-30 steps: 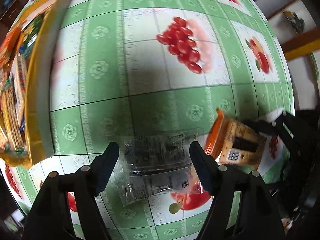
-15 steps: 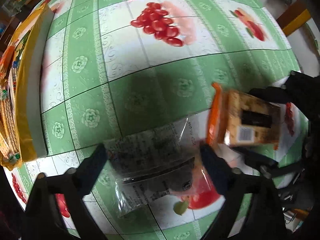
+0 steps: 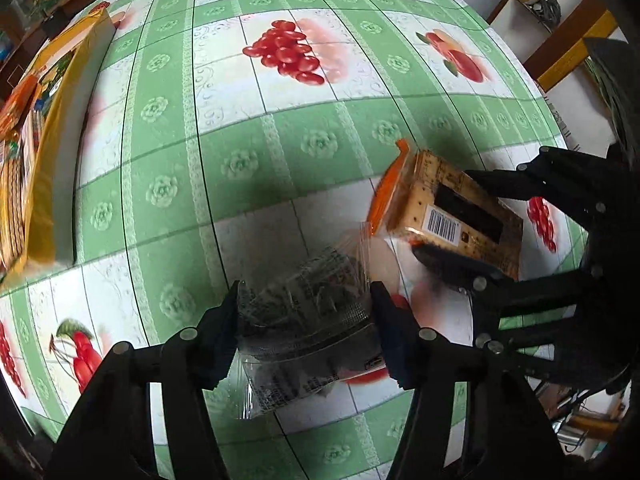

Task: Organize snacks
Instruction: 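Lift both packs and carry them over the white tray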

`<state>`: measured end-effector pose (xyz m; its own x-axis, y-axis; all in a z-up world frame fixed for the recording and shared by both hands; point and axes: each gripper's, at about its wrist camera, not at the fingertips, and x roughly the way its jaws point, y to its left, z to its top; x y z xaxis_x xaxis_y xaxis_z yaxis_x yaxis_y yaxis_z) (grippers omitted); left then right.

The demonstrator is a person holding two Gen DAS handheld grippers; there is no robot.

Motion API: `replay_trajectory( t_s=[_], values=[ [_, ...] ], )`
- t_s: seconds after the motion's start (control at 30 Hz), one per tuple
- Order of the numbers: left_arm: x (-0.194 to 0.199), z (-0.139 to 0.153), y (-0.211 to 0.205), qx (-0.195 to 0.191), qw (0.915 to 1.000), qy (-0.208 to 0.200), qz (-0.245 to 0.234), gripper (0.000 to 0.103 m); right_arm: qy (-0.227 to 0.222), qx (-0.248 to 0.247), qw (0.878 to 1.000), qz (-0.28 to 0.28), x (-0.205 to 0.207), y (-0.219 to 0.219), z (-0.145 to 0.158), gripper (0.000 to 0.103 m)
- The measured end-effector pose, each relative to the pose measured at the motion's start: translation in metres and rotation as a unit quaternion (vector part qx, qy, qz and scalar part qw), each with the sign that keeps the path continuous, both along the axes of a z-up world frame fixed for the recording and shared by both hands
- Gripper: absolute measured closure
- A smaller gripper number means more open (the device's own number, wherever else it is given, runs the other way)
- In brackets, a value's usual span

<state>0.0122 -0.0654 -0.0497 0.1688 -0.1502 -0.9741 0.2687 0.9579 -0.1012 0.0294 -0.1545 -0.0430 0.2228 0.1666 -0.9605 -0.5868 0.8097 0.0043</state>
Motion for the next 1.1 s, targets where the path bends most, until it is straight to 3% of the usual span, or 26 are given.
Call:
replay_trajectory(
  t_s=[0.37, 0.63, 1.1],
  values=[
    [-0.037, 0.001, 0.035, 0.005, 0.9999, -0.016, 0.004, 0.044, 0.026, 0.006, 0.999, -0.039, -0.033, -0.003, 0.002, 0.041],
    [-0.052, -0.005, 0.063, -0.008, 0.9999, -0.004, 0.011, 0.044, 0.055, 0.032, 0.996, -0.064, -0.064, 0.003, 0.004, 0.041],
    [-0.064, 0.010, 0.110, -0.022, 0.9981, 0.000, 0.058, 0.044, 0.111, 0.092, 0.987, -0.064, -0.076, 0.057, 0.008, 0.041]
  ],
)
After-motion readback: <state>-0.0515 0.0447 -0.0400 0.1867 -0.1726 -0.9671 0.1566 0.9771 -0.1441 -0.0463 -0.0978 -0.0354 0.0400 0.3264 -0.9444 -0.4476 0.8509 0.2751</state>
